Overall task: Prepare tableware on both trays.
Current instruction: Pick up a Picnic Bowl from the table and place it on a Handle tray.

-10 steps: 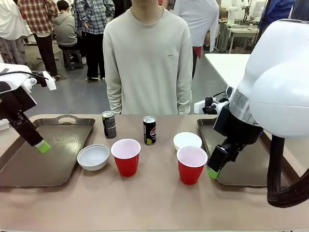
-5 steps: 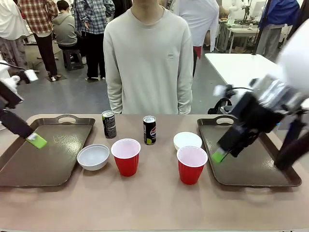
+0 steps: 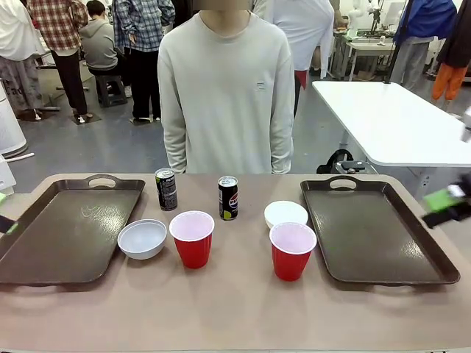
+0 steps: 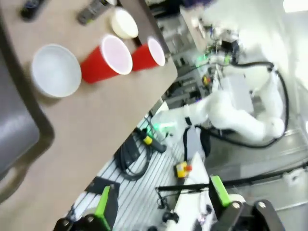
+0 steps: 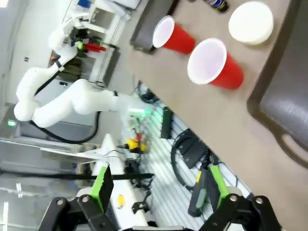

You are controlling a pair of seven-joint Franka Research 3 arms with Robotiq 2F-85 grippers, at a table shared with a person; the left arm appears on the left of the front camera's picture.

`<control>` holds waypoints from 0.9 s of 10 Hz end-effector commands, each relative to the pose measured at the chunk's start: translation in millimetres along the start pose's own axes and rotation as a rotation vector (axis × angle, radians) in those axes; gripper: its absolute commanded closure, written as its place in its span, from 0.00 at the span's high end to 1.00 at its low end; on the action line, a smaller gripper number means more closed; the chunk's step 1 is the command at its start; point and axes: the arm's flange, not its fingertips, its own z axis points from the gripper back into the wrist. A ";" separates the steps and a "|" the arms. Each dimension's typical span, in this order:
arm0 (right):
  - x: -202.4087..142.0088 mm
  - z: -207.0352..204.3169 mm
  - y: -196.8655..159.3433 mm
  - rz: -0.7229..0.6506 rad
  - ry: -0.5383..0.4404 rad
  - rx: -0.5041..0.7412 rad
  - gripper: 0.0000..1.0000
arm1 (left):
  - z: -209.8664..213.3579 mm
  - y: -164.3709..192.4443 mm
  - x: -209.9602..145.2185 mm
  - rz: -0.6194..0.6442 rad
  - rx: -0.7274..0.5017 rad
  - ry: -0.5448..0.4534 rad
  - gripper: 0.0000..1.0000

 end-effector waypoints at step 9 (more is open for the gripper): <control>-120.3 -49.1 -23.2 -0.132 -0.088 0.002 1.00 | 69.0 0.4 -44.6 0.115 0.308 -0.192 1.00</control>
